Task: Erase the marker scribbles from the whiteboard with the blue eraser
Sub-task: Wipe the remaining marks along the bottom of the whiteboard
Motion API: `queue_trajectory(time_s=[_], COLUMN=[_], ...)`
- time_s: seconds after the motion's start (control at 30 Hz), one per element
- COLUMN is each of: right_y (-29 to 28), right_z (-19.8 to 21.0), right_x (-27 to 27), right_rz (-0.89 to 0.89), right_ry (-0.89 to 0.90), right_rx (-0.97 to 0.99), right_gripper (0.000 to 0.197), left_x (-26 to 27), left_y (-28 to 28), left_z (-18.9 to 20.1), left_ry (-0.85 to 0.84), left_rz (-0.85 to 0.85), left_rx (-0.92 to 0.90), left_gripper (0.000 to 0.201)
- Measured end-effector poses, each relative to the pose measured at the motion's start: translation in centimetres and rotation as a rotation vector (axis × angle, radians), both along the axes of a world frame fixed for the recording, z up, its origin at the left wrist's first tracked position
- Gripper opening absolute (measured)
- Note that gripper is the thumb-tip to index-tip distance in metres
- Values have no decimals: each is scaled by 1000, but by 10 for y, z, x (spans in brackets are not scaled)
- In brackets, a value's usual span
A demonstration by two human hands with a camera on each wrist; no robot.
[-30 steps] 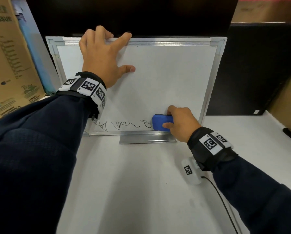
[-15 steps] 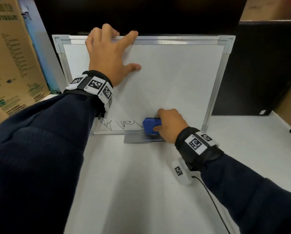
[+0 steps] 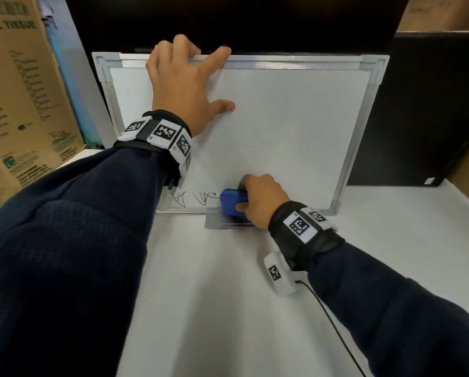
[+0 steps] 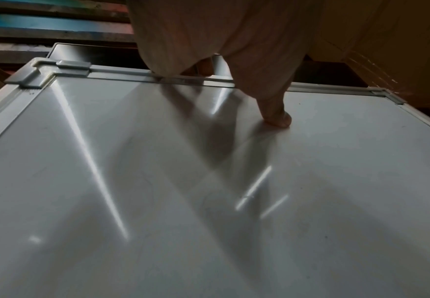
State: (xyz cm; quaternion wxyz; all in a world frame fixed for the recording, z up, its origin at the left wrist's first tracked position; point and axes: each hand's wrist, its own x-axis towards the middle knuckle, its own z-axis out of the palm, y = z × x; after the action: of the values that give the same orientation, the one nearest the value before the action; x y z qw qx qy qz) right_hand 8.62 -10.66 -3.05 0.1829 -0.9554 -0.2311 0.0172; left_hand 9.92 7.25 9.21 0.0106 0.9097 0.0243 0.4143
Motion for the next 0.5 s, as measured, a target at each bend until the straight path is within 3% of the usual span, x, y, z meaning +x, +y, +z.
queue_trajectory(time_s=[0.3,0.5], right_y=[-33,18], right_z=[-1,-3], right_x=[3,-4], right_rz=[-75,10], right_ry=[28,-13], right_rx=[34,21], right_gripper=[28,33], left_x=[2,-1], left_y=[2,0], left_z=[-2,-1], left_ry=[-12,-7], left_rz=[3,3], left_rx=[24,46], left_gripper=[79,78])
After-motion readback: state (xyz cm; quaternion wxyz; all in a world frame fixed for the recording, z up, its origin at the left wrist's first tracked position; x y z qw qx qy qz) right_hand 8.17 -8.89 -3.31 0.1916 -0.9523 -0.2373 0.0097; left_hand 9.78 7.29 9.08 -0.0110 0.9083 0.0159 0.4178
